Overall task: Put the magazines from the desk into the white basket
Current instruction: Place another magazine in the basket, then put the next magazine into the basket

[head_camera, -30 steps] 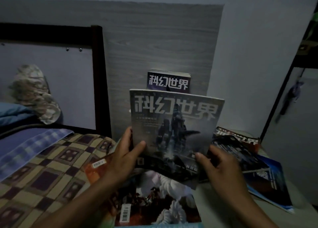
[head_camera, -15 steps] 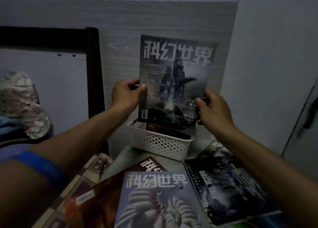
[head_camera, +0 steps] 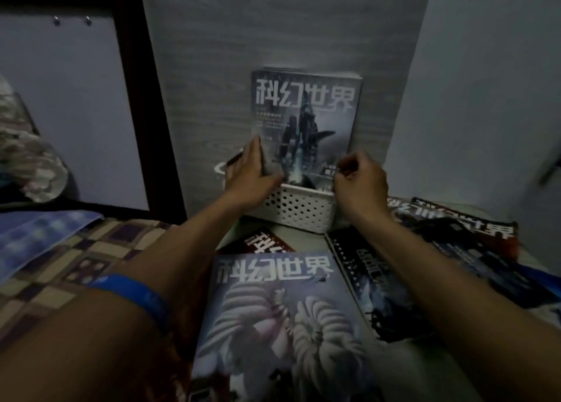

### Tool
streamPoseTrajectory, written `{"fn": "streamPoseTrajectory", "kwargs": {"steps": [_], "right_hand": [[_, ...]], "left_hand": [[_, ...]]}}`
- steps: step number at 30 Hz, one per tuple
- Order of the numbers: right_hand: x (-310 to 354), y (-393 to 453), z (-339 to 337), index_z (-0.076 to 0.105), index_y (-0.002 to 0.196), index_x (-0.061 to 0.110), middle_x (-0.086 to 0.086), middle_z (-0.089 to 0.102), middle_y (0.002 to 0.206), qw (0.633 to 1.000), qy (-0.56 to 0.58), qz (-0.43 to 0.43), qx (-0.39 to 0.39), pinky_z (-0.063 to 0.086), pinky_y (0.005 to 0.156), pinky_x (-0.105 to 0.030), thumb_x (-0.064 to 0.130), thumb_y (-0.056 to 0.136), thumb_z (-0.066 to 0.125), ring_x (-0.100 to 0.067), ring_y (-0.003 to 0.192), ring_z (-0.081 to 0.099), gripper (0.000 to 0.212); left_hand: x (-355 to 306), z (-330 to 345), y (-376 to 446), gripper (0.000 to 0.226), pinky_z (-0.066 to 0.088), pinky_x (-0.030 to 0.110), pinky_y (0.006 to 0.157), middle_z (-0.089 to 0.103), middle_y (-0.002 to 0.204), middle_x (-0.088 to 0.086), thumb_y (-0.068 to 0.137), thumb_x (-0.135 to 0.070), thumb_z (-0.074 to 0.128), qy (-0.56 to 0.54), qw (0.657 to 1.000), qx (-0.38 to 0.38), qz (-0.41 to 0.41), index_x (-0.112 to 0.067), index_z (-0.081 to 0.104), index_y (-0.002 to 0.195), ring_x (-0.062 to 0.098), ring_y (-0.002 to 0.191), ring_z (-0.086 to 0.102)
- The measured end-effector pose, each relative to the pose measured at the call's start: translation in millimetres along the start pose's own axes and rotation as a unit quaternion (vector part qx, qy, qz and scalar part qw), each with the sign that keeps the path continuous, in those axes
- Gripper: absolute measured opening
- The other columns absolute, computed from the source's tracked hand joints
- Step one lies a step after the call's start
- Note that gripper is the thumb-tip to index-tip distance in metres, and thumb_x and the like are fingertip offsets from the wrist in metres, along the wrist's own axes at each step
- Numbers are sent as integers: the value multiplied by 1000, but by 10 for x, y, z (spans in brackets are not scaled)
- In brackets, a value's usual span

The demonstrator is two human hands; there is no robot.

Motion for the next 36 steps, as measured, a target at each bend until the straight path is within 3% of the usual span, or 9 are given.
{"fn": "streamPoseTrajectory", "kwargs": {"steps": [5, 8, 12, 16, 19, 22, 26, 31, 36], "right_hand": [[105, -258, -305, 66, 103, 16, 2, 68, 101, 993, 67, -10, 99, 46, 76, -20, 11, 87, 65, -12, 90, 61, 18], [31, -671, -537, 61, 90, 26, 14, 62, 79, 995, 4, -42, 86, 41, 58, -18, 18, 87, 65, -1, 71, 58, 10], [-27, -1231, -638, 51, 90, 26, 6, 61, 81, 955, -180, -75, 224, 42, 59, -30, 36, 89, 59, -14, 73, 58, 13], [78, -1406, -713, 51, 82, 27, 12, 53, 75, 914, -218, -41, 339, 32, 51, -23, 46, 80, 65, -4, 66, 49, 24], [115, -1405, -801, 54, 79, 20, 4, 59, 79, 907, -193, 27, 373, 36, 55, -27, 48, 72, 73, -10, 68, 53, 34], [88, -1435, -942, 50, 109, 23, -3, 66, 95, 909, -90, 132, 386, 48, 55, -28, 41, 68, 80, -15, 70, 63, 53], [100, -1555, -1034, 31, 137, 36, -16, 70, 84, 882, 107, 254, 383, 48, 48, -34, 18, 75, 81, -27, 57, 60, 82], [525, -1421, -1178, 66, 103, 6, 5, 70, 64, 899, 271, 123, 320, 48, 42, -17, 10, 95, 59, -4, 47, 63, 11], [841, -1230, -1140, 67, 100, 16, 6, 77, 79, 922, 311, 14, 230, 54, 58, -16, 11, 97, 55, -5, 70, 71, 13]], "left_hand": [[-86, -127, -579, 114, 9, 44, 122, 1, 166, 1, 79, -32, 78, -33, 997, 73, -11, -27, -5, 156, 21, 151, 3], [-66, -322, -1223, 69, 41, 35, 98, 41, 145, 5, 84, -31, 68, 86, 995, 14, 49, -27, 34, 144, 24, 130, 43], [-82, -421, -1873, 32, 34, 30, 67, 54, 111, 3, 88, -44, 48, 306, 951, 33, 35, -28, 46, 115, 17, 88, 48], [-205, -440, -2001, 74, 47, 25, 74, 45, 121, -4, 75, -24, 78, -36, 985, 18, -167, -33, 36, 136, 17, 105, 53], [-291, -494, -2019, 90, 52, 37, 79, 61, 110, -1, 63, 1, 84, -289, 903, -74, -308, -21, 39, 138, 24, 98, 62], [-395, -583, -2169, 55, 58, 33, 55, 77, 86, 12, 69, 14, 71, -374, 852, 17, -365, -13, 63, 116, 26, 72, 75], [-642, -649, -2374, 44, 55, 22, 51, 78, 82, -3, 83, 10, 64, -351, 903, 34, -244, -23, 67, 111, 13, 67, 74], [-974, -1192, -2075, 42, 58, 24, 68, 75, 106, -2, 90, -1, 63, -390, 918, -59, -42, -32, 64, 118, 17, 94, 73], [-1050, -1446, -1877, 36, 54, 21, 87, 66, 121, -14, 99, -19, 53, -299, 941, -119, 105, -34, 50, 131, 7, 112, 63]]}}
Point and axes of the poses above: each hand's wrist, its own y-axis towards the middle knuckle, its own z-axis out of the palm, x = y × z, the point moved 1 cm from there along y, towards the middle knuckle
